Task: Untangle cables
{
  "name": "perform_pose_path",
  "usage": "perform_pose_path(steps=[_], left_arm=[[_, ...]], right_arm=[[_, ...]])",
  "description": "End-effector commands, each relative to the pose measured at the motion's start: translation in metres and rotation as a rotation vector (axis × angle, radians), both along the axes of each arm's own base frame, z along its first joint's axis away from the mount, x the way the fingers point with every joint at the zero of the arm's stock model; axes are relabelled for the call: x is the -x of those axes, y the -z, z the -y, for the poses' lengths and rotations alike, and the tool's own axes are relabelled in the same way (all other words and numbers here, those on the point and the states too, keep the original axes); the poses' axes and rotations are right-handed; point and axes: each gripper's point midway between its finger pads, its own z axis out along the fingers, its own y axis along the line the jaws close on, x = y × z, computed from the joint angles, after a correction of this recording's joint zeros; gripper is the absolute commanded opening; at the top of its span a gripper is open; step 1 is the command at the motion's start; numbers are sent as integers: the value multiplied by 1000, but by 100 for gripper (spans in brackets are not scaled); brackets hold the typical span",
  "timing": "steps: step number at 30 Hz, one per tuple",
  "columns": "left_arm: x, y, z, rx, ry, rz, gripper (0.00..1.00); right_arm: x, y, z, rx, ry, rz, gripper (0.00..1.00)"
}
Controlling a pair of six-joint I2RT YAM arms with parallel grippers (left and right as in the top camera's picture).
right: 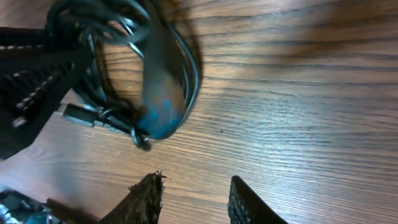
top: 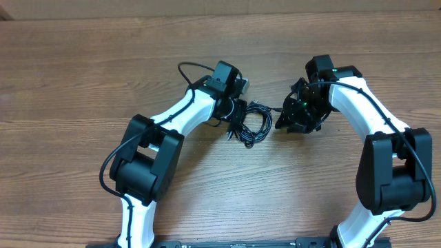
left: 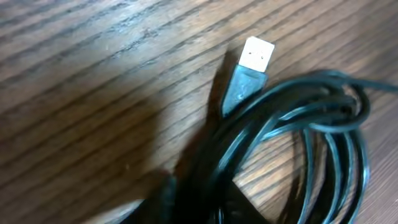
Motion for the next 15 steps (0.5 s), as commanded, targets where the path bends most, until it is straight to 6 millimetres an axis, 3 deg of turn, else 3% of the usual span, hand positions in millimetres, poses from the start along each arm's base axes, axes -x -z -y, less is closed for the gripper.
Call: perform_pose_path(steps=[1,6,11,15], left_arm=[[-6,-1,-8,-6,-79,-23,13],[-10,-11,-36,42,-285,-163,4],[-6,-17,-68,153,-339,-315,4],[-5,-21,-96,201,-247,-307,4]], right_arm=[[-1,-8,-13,-82,-4,14,35],[-1,-10,-19,-105,-12,17,33],[1,-11,-25,-114,-26,16,32],[3,-16,-36,-161,-40,12,31]])
